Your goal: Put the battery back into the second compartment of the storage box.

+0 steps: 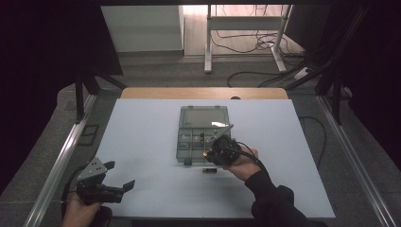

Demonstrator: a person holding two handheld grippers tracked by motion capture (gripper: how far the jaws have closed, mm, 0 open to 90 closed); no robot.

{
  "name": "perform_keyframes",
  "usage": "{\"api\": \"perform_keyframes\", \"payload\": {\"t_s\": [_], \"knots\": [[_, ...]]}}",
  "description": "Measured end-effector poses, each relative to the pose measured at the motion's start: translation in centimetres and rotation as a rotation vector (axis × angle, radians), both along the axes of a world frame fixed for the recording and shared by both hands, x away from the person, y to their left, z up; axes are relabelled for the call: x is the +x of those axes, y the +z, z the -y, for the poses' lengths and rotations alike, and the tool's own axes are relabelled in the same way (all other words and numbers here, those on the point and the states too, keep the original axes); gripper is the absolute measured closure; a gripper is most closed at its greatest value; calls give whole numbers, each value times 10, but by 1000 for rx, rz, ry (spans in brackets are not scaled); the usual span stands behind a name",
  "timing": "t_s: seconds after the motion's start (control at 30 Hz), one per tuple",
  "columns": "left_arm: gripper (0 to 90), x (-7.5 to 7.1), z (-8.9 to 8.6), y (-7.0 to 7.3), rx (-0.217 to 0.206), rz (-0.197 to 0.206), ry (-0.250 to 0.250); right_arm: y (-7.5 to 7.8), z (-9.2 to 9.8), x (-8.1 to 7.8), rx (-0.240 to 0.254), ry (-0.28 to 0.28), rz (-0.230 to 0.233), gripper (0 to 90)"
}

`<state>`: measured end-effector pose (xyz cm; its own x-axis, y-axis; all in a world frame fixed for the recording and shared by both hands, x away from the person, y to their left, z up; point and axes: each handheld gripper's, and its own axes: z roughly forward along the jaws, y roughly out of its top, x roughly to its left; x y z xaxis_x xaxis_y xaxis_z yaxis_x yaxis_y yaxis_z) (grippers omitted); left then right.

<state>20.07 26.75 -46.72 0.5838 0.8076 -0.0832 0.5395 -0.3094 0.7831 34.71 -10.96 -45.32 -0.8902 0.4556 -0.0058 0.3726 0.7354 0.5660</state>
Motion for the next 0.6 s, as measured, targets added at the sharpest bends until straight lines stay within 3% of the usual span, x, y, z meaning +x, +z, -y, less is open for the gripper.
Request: {"api": "perform_keyframes", "payload": {"t_s": [0.6], "knots": [[0, 0, -2, 0, -9, 0, 14, 9, -21, 36, 27, -80, 12, 767]]}}
